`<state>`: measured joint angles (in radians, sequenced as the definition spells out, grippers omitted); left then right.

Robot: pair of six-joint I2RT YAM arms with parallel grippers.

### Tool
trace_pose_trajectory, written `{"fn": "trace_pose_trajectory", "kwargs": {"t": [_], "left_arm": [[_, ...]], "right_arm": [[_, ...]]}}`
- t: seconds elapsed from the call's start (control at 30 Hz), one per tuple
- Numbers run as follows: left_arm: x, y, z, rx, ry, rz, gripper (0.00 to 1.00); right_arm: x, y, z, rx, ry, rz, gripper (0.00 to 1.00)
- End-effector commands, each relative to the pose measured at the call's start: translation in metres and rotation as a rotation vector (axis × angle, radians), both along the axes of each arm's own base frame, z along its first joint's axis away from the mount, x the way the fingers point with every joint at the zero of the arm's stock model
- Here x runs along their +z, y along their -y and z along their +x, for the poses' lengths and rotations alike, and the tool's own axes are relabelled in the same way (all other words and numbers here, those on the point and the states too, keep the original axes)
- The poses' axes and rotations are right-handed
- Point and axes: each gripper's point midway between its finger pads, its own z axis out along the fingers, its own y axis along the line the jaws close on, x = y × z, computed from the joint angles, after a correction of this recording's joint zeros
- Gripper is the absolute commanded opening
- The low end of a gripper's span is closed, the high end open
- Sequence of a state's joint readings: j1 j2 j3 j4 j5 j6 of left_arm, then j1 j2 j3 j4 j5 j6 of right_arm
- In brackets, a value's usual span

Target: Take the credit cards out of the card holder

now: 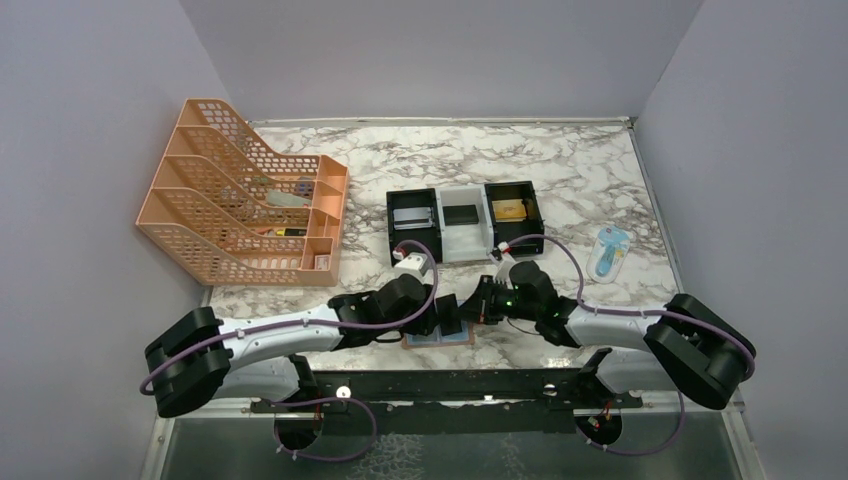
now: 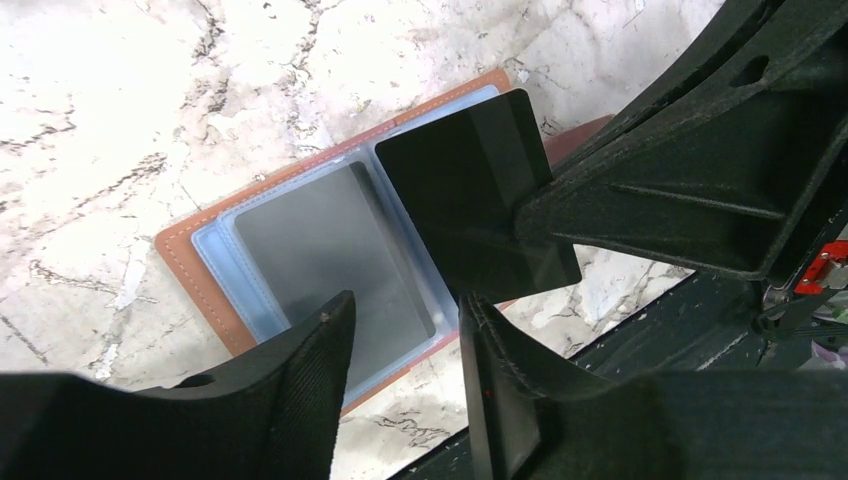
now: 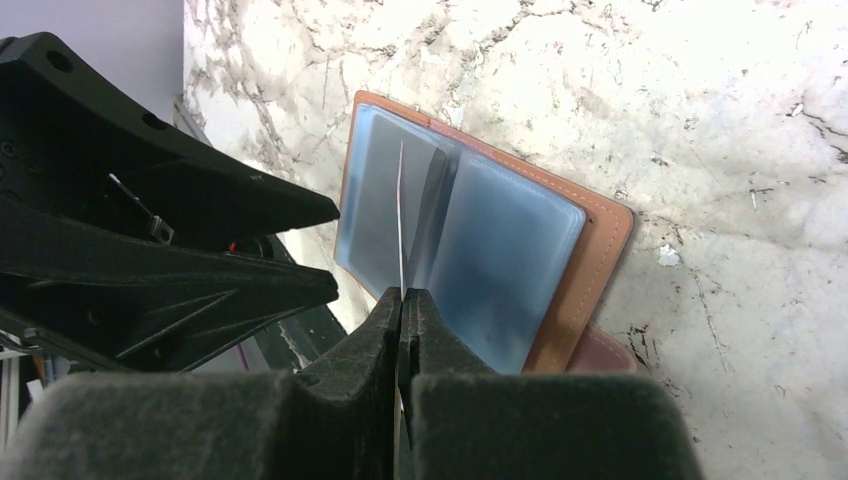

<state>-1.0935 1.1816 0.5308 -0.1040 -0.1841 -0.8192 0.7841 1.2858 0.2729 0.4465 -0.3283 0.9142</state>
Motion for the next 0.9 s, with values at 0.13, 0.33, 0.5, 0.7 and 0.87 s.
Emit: {"fn": "trace_pose_trajectory", "kwargs": {"t": [0.13, 0.33, 0.5, 0.7, 0.87], "left_arm": [[0.005, 0.001, 0.002, 0.003, 0.026, -0.037, 0.47], [-0.002, 0.018, -0.002, -0.020, -0.016, -0.104, 0.44], [-0.001, 0.031, -0.003, -0.044, -0.026, -0.140, 0.40], [-0.018, 0.028, -0.005, -0.035, -0.061, -0.092, 0.33], [-0.027, 0.020, -0.007, -0.025, -0.071, -0.060, 0.29]], "right_arm": [[-0.001, 0.002, 0.004, 0.005, 0.041, -0.022, 0.01], [-0.024, 0.005, -0.001, -0.045, -0.105, -0.072, 0.01], [-0.031, 0.001, -0.007, -0.043, -0.175, -0.052, 0.04], [-0.027, 0.003, -0.004, -0.081, -0.167, -0.034, 0.16], [-0.019, 0.000, -0.002, -0.051, -0.128, -0.022, 0.18]]}}
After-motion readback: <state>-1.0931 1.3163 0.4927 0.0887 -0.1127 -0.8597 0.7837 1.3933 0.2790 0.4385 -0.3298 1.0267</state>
